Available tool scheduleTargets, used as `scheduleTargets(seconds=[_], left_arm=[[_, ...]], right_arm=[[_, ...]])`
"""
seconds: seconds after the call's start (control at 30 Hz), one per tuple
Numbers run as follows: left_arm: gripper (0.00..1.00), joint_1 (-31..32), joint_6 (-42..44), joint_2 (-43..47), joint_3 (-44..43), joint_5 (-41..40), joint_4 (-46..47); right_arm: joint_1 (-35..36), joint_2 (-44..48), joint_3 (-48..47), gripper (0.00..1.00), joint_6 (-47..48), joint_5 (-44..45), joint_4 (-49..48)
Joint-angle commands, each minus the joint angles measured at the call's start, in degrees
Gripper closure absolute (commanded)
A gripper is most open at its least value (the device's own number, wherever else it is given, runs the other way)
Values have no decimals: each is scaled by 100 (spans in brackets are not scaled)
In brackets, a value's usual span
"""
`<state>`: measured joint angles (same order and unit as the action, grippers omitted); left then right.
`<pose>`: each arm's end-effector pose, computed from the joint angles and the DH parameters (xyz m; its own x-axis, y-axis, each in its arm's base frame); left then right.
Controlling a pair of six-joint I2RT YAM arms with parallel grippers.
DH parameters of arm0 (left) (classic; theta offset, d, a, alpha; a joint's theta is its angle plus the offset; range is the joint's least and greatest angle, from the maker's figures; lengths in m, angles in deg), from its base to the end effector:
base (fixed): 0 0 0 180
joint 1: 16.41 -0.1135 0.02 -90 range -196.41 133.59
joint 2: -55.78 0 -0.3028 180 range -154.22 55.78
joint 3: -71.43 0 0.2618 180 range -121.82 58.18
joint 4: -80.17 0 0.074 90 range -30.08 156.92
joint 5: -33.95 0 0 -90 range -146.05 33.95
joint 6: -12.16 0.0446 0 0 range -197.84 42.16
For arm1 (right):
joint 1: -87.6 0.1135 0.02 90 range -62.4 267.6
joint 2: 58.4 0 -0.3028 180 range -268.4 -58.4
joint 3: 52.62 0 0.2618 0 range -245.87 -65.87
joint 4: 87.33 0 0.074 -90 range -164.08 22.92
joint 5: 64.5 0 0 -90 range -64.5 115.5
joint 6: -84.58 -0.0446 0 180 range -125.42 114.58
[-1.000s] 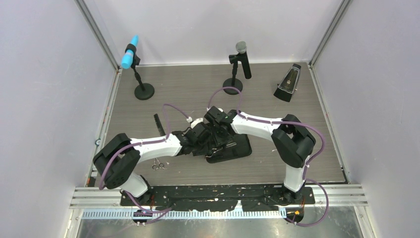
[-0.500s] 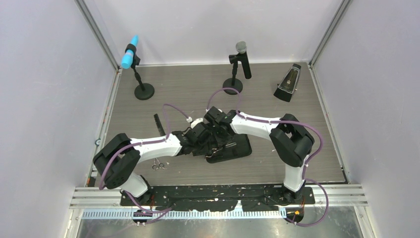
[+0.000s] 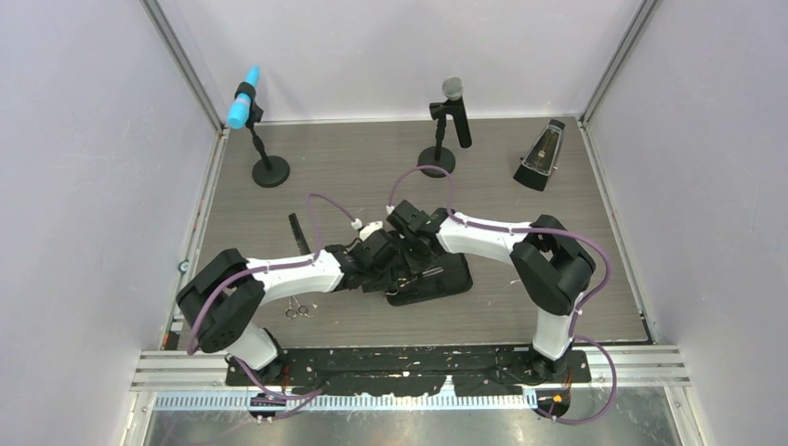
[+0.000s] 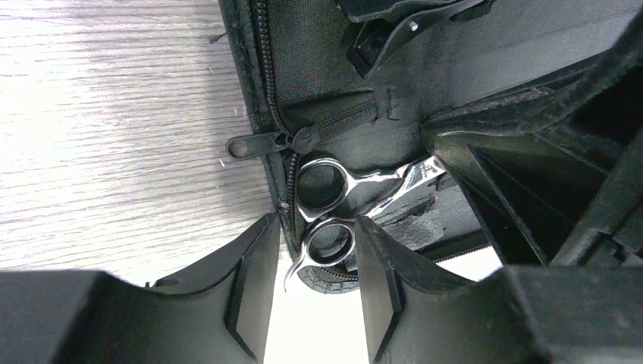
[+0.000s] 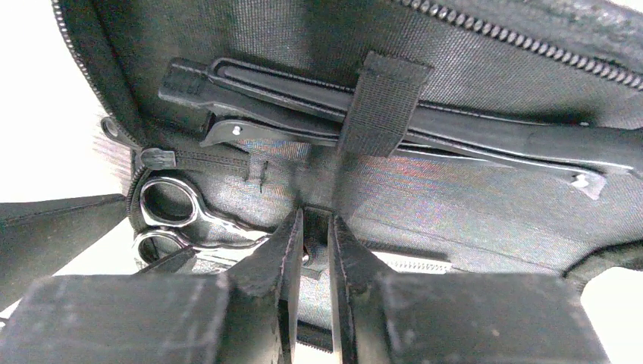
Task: Sort the hair-cutting tools
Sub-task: Adjust the hairdressing tool bag at the center of the board.
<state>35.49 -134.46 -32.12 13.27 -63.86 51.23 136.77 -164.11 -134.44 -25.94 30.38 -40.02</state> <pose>0.1884 -0.2305 0.1853 -0.9046 -0.1870 -0.3829 -0.0352 0.9283 -0.3702 0.2510 0.2847 0.1868 -0.8377 -0.4352 -0.3300 -0.4723 0.8806 0.0375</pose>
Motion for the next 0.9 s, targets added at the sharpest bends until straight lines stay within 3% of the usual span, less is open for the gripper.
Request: scheduleTargets(seconds=[0.0, 0.37, 0.47, 0.57, 0.7, 0.87], left_arm=[[57, 69, 11, -217, -81, -224, -453], [57, 101, -7, -243, -131, -299, -557], [57, 107, -7, -238, -133, -308, -567], [58, 110, -7, -233, -133, -318, -568], [56, 110, -7, -182, -119, -324, -569], [54, 119, 25, -76, -97, -334, -623]], right_arm=[[24, 246, 264, 95, 66, -919, -361], [-129, 1399, 558, 95, -301, -1921, -1469], [-165, 1525, 642, 95, -344, -1681, -1419], [-168, 1409, 466, 95, -306, -781, -842], [-162, 1042, 267, 82, -266, -108, -97], [-162, 743, 310, 70, -315, -92, 51]])
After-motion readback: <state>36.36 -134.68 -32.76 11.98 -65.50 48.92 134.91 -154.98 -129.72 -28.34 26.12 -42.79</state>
